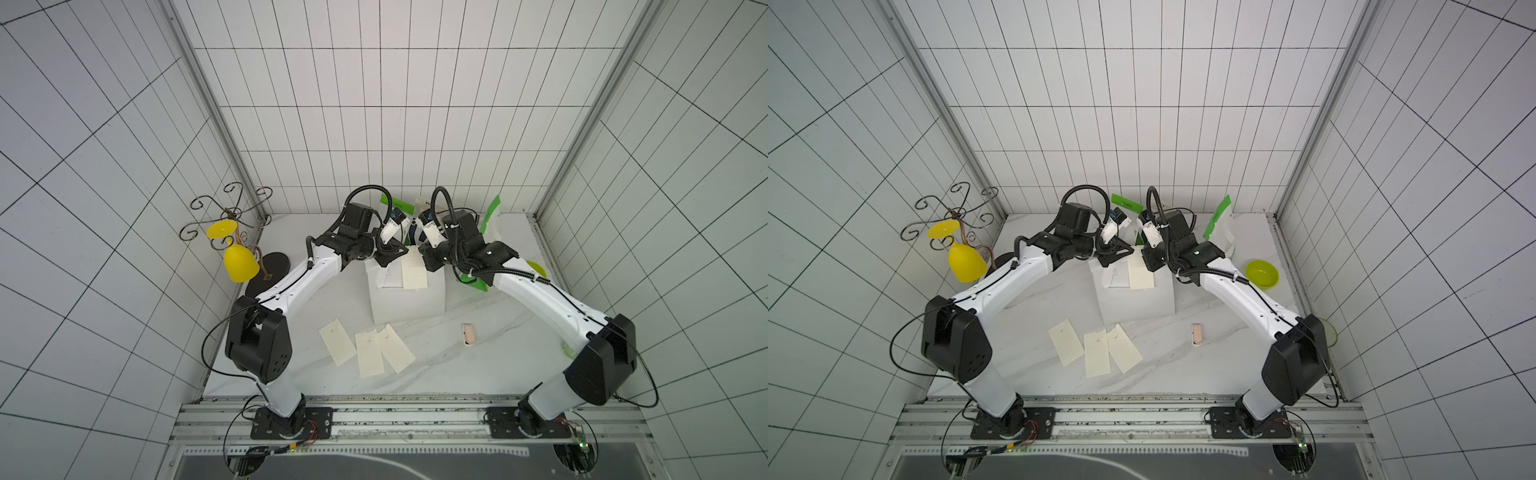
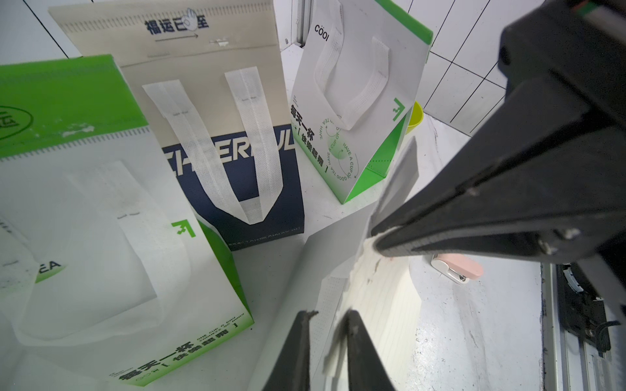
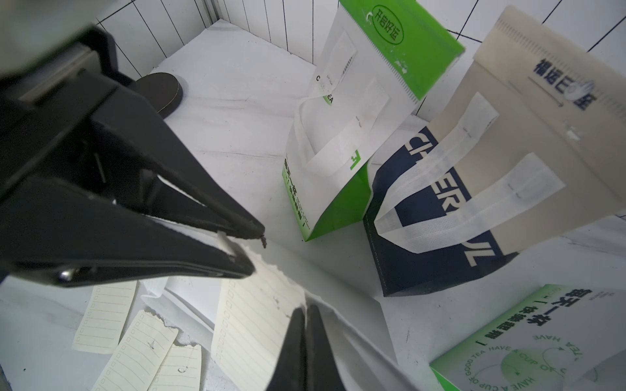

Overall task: Staple the receipts to the bags
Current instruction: Hold the receipt from the takeout bag.

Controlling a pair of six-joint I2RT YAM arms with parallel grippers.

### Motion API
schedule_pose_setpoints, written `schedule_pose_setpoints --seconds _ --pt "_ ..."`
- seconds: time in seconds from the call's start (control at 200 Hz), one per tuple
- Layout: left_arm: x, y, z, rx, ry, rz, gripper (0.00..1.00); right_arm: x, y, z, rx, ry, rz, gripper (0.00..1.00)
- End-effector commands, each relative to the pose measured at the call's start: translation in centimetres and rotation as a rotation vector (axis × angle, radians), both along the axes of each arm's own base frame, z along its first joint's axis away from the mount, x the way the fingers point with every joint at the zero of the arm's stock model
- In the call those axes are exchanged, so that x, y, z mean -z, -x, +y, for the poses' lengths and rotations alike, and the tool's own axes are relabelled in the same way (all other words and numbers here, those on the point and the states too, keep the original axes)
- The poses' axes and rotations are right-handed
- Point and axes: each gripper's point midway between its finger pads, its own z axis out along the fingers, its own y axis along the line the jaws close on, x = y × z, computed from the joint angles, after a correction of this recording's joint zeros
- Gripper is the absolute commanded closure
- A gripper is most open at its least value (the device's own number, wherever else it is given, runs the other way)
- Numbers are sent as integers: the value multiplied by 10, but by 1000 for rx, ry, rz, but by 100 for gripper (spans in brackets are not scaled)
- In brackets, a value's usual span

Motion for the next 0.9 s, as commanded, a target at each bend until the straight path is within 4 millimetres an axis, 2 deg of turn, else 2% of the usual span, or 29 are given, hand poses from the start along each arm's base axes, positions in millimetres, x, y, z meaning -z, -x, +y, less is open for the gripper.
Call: schedule_pose_setpoints --seconds 0.0,0.13,0.18,0.235,0.325,0.42,0.5,0.56,0.64,0.72,0.895 --pt "2 -3 -4 11 -19 -17 87 -36 -10 4 8 -19 -85 100" --pt "0 -2 -5 5 -27 -38 100 -39 -10 2 21 -32 -98 94" --pt "0 -2 -4 -1 -31 -47 100 -40 -10 2 27 -39 -101 90" --pt "-2 -3 -4 -7 -30 -56 100 -43 -9 1 36 -48 -103 81" --pt "-3 -3 -3 -20 -32 -64 100 -54 -6 -4 57 -90 -128 59" --pt "-5 -3 -3 -32 -37 -76 100 -64 -2 -18 110 -138 -147 48" --pt "-6 -3 -3 -43 -39 -83 100 -72 1 -37 185 -219 -164 44" --pt "-6 -4 -3 -52 -40 -82 100 -68 7 -56 251 -278 -151 42" --pt "-5 -4 -4 -60 -43 -84 100 -55 19 -77 330 -321 -117 41" --pt "-6 -3 -5 -61 -48 -93 100 -32 37 -94 388 -340 -62 40" --pt "-8 1 -9 -51 -48 -106 100 44 77 -127 505 -290 148 36"
